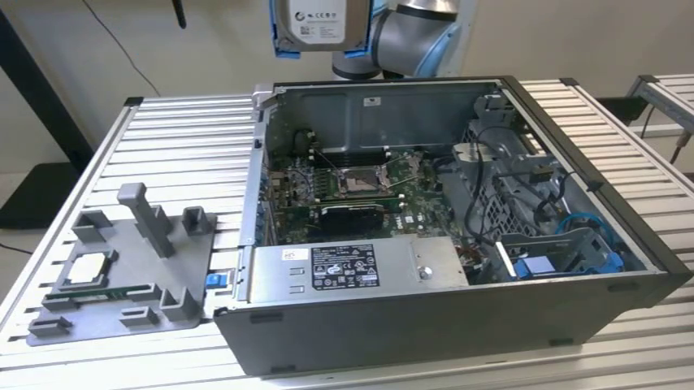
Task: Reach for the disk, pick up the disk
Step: 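Pick up the disk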
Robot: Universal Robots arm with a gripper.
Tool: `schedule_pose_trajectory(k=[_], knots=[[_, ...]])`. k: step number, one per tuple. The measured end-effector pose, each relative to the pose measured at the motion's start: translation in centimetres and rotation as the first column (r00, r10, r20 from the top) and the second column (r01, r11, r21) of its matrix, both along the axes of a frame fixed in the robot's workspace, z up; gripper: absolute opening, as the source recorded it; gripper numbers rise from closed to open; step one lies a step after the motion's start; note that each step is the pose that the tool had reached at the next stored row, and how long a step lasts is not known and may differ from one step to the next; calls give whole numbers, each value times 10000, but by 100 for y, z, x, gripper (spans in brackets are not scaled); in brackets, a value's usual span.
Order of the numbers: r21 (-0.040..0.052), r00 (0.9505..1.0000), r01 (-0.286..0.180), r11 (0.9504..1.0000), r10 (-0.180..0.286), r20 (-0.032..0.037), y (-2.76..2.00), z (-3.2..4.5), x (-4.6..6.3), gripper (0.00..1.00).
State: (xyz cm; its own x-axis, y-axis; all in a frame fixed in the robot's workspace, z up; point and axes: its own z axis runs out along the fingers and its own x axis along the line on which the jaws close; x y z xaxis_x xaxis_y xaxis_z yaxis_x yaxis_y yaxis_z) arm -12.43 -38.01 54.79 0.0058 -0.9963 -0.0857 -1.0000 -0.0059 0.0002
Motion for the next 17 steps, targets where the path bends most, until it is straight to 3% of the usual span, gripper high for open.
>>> schedule_pose_trajectory(k=[17], knots=[[0,10000,0,10000,0,10,0,-11,588,0]])
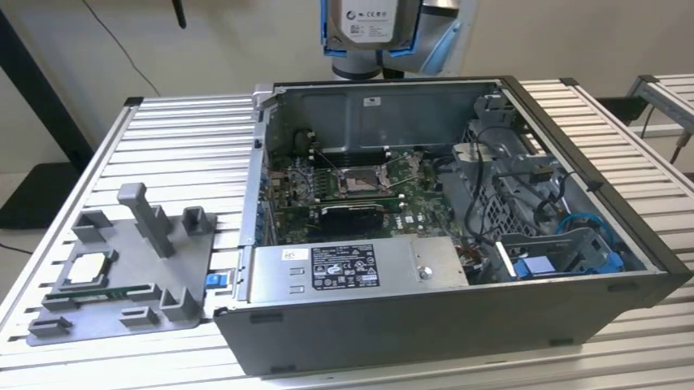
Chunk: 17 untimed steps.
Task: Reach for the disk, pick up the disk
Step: 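Pick up the disk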
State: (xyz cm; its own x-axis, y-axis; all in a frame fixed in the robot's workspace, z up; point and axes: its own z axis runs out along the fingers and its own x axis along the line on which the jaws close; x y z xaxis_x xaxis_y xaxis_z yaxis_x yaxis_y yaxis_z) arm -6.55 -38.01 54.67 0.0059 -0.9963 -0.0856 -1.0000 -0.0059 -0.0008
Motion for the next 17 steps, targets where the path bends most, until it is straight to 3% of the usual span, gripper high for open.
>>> schedule_pose_trajectory(k=[17], knots=[[0,10000,0,10000,0,12,0,-30,645,0]])
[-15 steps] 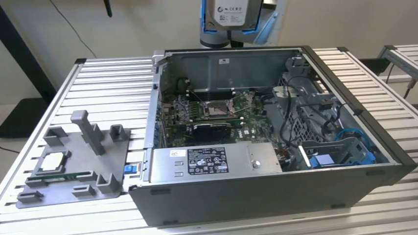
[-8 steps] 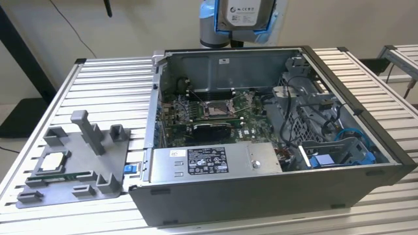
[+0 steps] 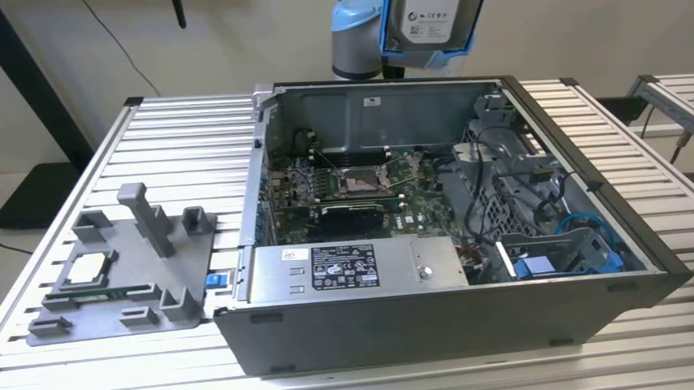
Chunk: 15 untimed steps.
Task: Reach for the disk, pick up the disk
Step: 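Pick up the disk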
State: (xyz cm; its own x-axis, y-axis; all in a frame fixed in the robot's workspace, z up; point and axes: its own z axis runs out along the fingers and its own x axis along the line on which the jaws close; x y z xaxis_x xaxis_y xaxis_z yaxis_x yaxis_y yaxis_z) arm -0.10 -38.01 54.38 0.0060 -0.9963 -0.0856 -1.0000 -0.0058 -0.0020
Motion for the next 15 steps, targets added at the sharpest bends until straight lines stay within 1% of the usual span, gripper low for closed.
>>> schedule_pose_trajectory(k=[9,15], knots=[[0,10000,0,10000,0,18,1,-12,292,0],[1,10000,-1,10000,1,24,0,-23,507,0]])
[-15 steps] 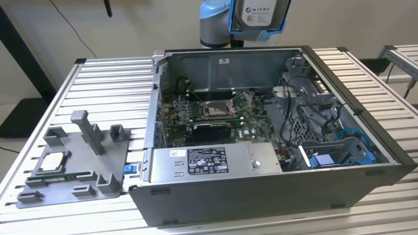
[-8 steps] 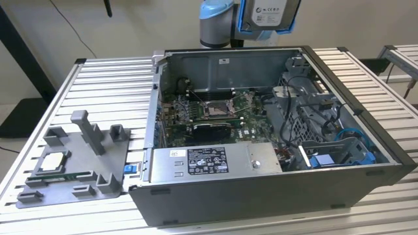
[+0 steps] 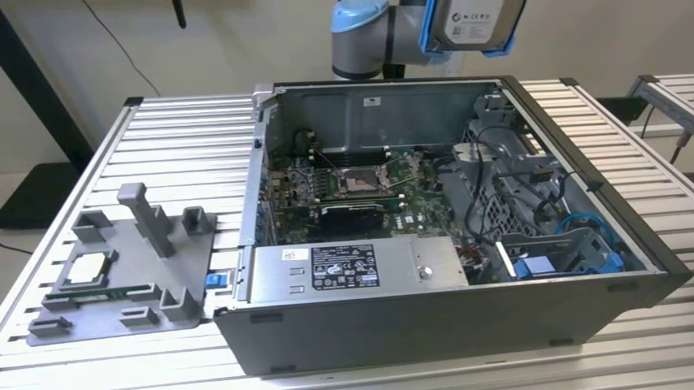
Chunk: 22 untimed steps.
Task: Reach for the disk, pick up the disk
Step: 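Pick up the disk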
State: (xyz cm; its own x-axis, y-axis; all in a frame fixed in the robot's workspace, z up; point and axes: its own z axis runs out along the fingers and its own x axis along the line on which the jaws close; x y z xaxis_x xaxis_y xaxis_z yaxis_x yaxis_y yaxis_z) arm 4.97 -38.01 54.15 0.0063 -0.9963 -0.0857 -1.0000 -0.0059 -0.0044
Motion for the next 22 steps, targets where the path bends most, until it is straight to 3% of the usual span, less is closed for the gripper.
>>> schedule_pose_trajectory(k=[9,22], knots=[[0,10000,0,10000,0,8,0,-14,258,0],[-1,10000,0,10000,0,8,0,-15,317,0]])
